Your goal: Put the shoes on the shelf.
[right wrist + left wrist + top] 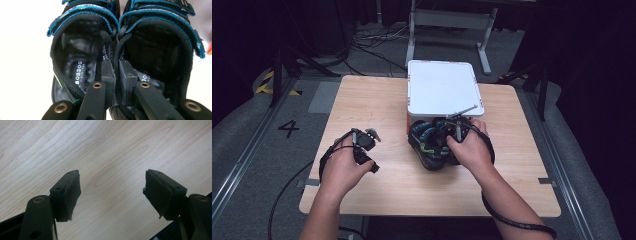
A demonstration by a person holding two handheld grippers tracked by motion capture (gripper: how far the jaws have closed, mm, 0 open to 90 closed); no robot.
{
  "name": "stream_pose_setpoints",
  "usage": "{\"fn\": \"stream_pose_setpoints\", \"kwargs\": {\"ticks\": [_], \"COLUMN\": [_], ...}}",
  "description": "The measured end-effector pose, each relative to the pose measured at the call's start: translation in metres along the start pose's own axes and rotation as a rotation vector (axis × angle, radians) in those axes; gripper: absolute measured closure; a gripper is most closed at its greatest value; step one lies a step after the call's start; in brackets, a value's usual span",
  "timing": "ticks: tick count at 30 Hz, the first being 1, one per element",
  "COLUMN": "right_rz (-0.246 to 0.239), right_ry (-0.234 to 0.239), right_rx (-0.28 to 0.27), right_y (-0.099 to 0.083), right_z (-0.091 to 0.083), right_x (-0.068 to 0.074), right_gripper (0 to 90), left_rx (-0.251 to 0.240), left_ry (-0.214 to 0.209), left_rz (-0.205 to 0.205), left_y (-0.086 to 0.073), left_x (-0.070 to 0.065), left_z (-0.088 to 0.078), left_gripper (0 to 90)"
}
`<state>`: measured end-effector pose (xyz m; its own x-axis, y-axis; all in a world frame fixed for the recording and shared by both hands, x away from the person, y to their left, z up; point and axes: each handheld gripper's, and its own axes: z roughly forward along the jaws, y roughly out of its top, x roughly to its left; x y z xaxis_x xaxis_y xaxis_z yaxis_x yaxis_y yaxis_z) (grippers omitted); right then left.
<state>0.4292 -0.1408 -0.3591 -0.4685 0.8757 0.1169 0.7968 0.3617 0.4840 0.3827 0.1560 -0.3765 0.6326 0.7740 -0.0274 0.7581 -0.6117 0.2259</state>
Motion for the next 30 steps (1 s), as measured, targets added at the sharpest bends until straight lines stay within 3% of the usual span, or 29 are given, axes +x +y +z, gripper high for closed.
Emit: {"fn": "stream_pose_setpoints", "kwargs": {"ticks": [4, 8, 17, 25, 27, 30], "right_rz": [0.036, 0.075, 0.160, 0.203, 0.200, 0.188], "right_ry": [-0.023, -0.061, -0.123, -0.146, -0.152, -0.183], "right_rx": [-0.045, -0.056, -0.136, -0.201, -0.195, -0.233], "right_y": [0.014, 0.024, 0.032, 0.031, 0.030, 0.029], "right_z": [0.007, 0.016, 0.040, 0.054, 0.057, 0.062], "right_x": [-0.009, -0.015, -0.022, -0.022, -0.020, -0.016], "right_gripper": [84.2, 84.2, 84.3, 84.3, 84.2, 84.2], "left_rx": [-0.004, -0.007, -0.013, -0.011, -0.014, -0.015], "left_ry": [-0.005, -0.004, -0.009, -0.008, -0.011, -0.009], "left_rz": [-0.003, -0.002, -0.001, 0.000, -0.001, -0.002], "left_y": [-0.001, -0.001, -0.002, -0.002, -0.002, -0.002], "left_x": [0.000, 0.002, 0.001, 0.002, 0.002, 0.003], "left_z": [-0.001, -0.002, -0.003, -0.002, -0.003, -0.003], "left_gripper": [29.5, 29.6, 29.6, 29.6, 29.6, 29.6]}}
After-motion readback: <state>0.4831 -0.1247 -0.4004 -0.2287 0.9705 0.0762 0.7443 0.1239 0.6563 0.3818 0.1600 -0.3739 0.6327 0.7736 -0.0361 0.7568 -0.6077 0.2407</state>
